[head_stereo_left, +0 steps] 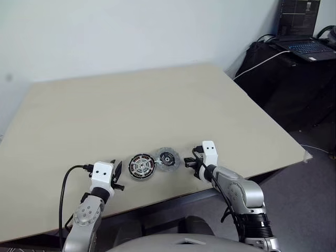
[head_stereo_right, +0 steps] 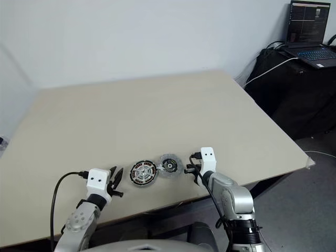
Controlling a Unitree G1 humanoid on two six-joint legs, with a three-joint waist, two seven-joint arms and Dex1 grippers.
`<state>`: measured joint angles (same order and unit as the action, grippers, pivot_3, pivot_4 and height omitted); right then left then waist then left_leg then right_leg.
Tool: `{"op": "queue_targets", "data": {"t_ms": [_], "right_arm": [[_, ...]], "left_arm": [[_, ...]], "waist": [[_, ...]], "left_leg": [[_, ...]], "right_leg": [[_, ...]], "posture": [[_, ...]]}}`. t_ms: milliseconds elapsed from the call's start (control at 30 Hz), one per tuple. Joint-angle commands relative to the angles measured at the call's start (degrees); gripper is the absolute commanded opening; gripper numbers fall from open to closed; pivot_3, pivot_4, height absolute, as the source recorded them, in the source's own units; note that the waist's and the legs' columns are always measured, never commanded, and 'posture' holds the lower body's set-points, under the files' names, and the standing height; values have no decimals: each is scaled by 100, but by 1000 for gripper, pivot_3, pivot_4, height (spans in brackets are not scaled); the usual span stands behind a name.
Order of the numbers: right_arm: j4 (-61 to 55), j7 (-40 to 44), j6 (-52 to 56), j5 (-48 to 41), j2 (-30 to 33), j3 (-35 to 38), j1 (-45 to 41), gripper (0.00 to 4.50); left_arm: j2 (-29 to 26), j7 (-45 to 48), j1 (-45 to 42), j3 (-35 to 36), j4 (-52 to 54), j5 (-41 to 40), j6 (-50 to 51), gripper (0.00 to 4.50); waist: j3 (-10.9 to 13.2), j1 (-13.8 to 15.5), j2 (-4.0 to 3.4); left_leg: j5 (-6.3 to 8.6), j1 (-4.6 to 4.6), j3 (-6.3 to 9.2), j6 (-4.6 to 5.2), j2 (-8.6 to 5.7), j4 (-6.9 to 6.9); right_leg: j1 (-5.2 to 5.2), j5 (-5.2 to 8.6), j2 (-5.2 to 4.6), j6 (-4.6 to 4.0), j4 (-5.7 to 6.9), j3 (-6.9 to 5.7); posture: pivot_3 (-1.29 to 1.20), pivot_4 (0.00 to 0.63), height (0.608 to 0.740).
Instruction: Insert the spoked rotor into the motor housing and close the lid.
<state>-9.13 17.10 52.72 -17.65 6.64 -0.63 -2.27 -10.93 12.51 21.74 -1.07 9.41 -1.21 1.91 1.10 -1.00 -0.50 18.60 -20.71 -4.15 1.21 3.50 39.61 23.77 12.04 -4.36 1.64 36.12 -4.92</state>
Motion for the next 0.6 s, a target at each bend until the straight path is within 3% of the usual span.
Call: {"op": "queue_targets", "data": {"t_ms": [33, 600], "right_arm": [[41, 3, -179, 44, 36, -87, -185, 25], [514, 400, -278, -52, 21, -416, -411, 25]], "left_arm": [[41, 9, -25, 8, 131, -60, -135, 1228], [112, -3, -41, -5, 135, -41, -157, 1228]], "waist": [[0, -12, 0], [0, -41, 1]], "left_leg": [[0, 0, 0, 0, 0, 0], [0, 0, 0, 0, 0, -2]], "right_leg": [[0, 0, 0, 0, 0, 0], [0, 0, 1, 0, 0, 0]], "posture": [[0, 0, 740], [0, 0, 740]]}}
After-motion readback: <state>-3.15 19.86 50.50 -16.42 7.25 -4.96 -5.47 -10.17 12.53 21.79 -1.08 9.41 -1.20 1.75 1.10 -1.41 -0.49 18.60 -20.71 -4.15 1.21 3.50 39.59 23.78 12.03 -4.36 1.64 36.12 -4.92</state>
